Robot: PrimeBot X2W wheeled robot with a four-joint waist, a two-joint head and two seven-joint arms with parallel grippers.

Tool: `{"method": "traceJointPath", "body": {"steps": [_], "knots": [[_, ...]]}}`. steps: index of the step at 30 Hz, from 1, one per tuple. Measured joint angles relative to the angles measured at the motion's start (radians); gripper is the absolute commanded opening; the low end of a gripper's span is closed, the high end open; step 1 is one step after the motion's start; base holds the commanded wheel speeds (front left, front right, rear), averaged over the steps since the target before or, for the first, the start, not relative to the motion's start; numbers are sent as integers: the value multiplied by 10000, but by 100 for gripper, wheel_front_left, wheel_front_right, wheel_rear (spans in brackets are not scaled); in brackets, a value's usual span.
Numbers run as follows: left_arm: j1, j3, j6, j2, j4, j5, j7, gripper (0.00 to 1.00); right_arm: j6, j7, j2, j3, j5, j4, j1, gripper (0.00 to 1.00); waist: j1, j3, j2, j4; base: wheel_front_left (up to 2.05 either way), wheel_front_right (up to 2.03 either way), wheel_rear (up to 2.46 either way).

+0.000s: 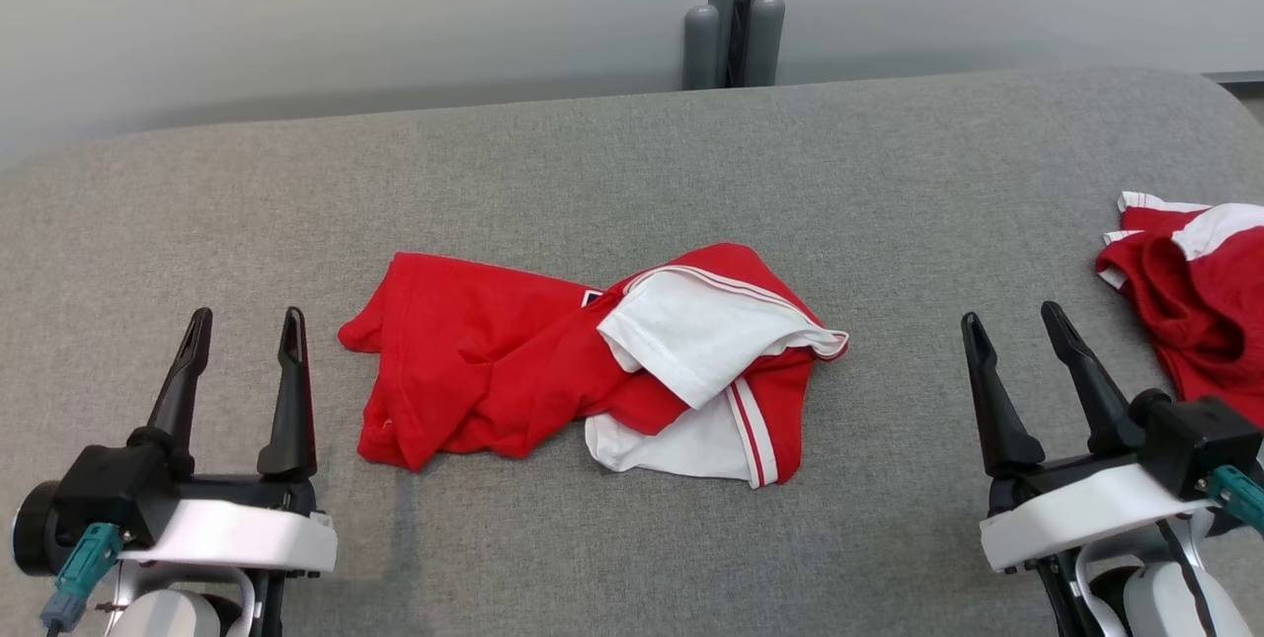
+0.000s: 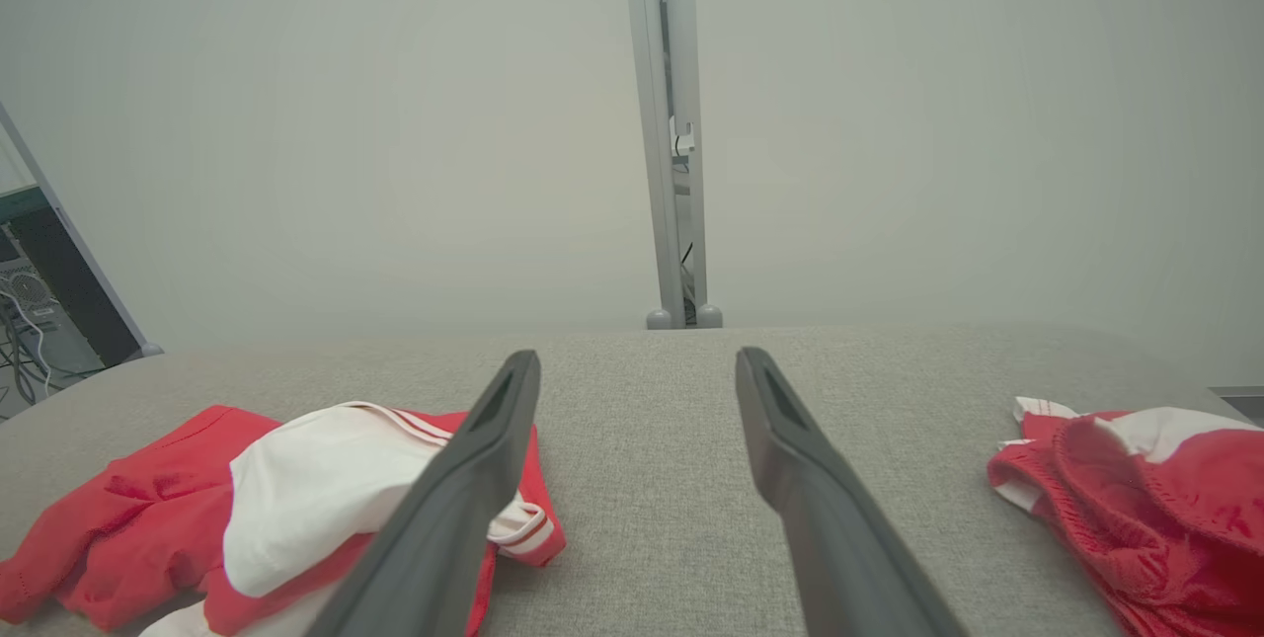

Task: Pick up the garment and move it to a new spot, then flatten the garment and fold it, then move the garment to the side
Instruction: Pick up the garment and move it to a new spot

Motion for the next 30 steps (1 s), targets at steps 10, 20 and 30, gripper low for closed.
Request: {"method": "traceJointPath", "body": {"steps": [10,20,30], "knots": [[463,-6,-77,-10,-67,142,-25,100,0,173,-38,-21,-50,4,304,100,0,-400,0,121,0,0,0],[670,-71,19,6,-165,184,15,100,0,219,-29,-54,-50,-67,424,100,0,-557,0,100,0,0,0],[747,-115,169,35,-339,178,167,100,0,259,13,-140,-61,-115,493,100,0,-586,0,84,0,0,0]]}}
